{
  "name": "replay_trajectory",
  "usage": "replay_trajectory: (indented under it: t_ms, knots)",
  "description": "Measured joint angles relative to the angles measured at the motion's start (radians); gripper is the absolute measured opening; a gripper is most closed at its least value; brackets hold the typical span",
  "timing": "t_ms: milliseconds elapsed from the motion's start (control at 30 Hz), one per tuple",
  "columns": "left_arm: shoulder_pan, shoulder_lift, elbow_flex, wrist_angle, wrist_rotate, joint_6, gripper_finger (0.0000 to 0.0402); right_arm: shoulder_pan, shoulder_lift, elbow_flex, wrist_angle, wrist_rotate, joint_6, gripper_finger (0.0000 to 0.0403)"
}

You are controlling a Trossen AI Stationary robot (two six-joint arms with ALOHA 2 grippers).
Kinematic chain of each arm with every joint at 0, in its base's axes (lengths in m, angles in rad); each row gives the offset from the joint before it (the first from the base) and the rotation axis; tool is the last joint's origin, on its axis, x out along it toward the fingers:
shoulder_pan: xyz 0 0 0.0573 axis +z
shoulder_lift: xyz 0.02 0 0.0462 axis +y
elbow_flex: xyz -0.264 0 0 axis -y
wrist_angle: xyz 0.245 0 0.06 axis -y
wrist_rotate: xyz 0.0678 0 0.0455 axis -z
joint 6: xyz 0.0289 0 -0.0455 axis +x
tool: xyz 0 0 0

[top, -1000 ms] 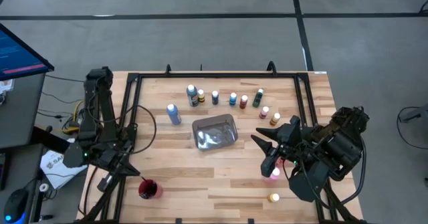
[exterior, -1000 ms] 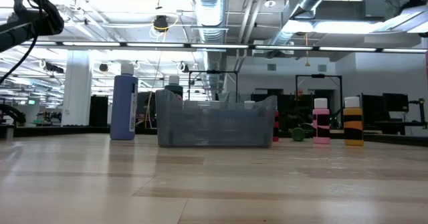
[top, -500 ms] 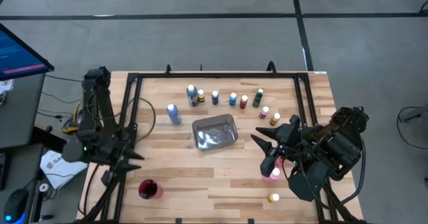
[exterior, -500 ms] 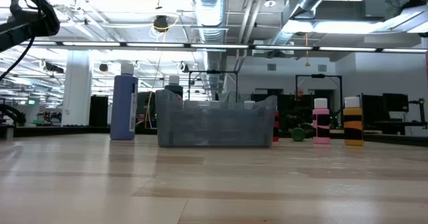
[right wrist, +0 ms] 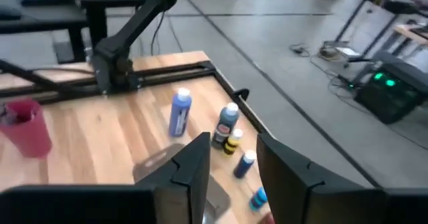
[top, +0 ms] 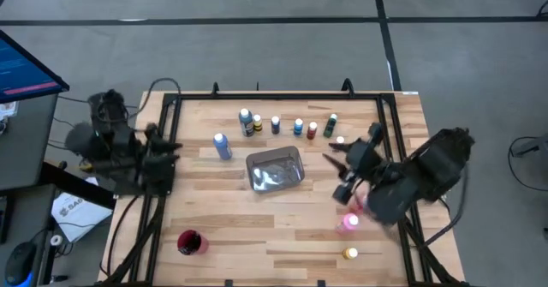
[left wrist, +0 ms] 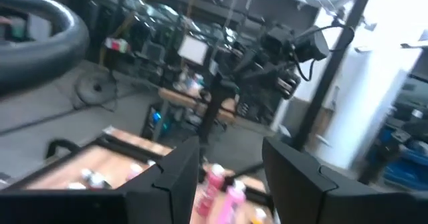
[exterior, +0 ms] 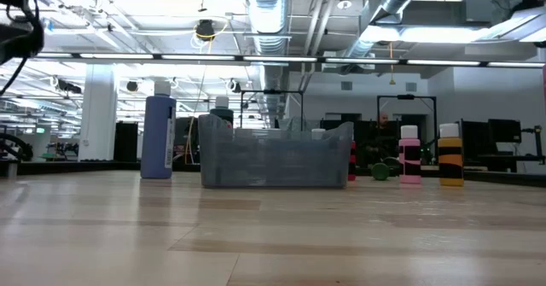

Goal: Pick & Place Paint Supplies
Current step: Put the large purple paint bottle into the black bin

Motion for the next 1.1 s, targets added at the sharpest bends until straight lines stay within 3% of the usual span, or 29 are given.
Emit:
replay_trajectory:
  t_ms: [233,433,633,800,1100]
  knots:
    - [0.052,-0.095,0.009,-0.013,-0.042,0.102,0.0159,-0.048,-0.245,0.001,0.018,-0.105,-0.201,0.0079]
    - [0.082,-0.132,0.009,-0.012,0.105,0.139,0.0159,-0.023,-0.447,-0.108,0.147,-0.165,-0.367,0.0042]
    - [0.128,-0.132,0.008,-0.003,0.289,0.077,0.0159,-0.033,-0.671,-0.393,0.495,-0.358,-0.629,0.0004]
    - [0.194,-0.082,0.008,0.04,0.424,-0.079,0.0159,-0.074,-0.864,-0.723,0.855,-0.555,-0.77,0.001]
    - [0.457,0.085,0.008,-0.038,0.553,-0.306,0.0159,-0.121,-1.136,-1.139,1.185,-0.594,-0.789,0.0002]
